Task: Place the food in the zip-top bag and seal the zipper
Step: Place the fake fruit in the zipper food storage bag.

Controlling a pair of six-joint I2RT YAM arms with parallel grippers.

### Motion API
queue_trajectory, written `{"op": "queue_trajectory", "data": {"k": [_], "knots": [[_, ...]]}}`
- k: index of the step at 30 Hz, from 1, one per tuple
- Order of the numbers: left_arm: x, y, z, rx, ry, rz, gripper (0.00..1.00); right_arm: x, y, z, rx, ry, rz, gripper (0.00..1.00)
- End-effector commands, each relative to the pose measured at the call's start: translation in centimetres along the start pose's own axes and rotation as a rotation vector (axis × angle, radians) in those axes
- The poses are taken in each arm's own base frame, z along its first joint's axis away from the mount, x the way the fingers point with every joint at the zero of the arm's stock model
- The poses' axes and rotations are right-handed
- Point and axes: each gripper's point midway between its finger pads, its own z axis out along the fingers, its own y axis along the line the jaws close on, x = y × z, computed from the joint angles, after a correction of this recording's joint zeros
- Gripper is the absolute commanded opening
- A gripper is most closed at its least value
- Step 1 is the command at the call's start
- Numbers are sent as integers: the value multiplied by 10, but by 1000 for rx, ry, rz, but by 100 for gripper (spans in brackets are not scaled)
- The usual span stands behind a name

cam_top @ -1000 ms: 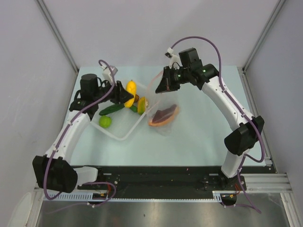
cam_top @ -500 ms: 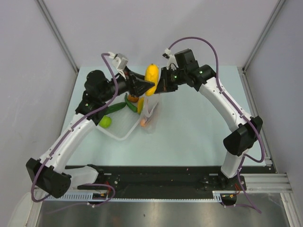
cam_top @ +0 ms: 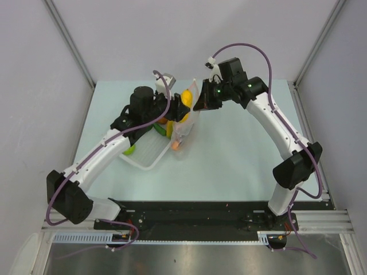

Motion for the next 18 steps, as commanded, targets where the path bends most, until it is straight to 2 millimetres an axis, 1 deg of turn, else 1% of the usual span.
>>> {"op": "queue_trajectory", "data": {"k": [1,2,3,4,5,6,7,8,9,11,12,13,15,16,17,18], "knots": [[-13,8,-3,-64,24,119,71,-10,4,-33,-6,-57,-40,0],[-17,4,-5,-44,19,135,77,-11,3,-35,-4,-57,-40,0],[-18,0,-6,-26,20,144,92,-12,-3,-38,4,-52,-32,0],[-19,-4,-8,-8,23,146,99,-12,-6,-40,11,-51,-27,0],[-27,-8,-13,4,4,154,100,-11,-9,-41,17,-49,-24,0],[-31,-15,-17,37,-4,157,100,-9,-14,-40,28,-38,-28,0],[-38,-16,-22,50,-27,156,100,-9,-16,-41,36,-36,-28,0],[-49,-22,-34,69,-68,160,100,-8,-19,-41,46,-36,-32,0],[-57,-22,-40,76,-95,161,100,-9,-21,-43,63,-43,-34,0],[-72,-15,-51,54,-133,182,100,-11,-25,-42,87,-51,-54,0],[-69,-6,-54,19,-109,171,100,-13,-28,-43,109,-59,-61,0],[-73,12,-58,-41,-117,145,100,-15,-30,-44,122,-68,-76,0],[-59,30,-60,-48,-74,180,100,-20,-32,-44,146,-84,-91,0],[-54,51,-64,-91,-58,189,100,-21,-31,-45,152,-90,-99,0],[-46,61,-64,-101,-31,200,100,-22,-27,-45,156,-94,-121,0],[-29,70,-67,-105,42,199,98,-23,-28,-45,177,-94,-140,0]]}}
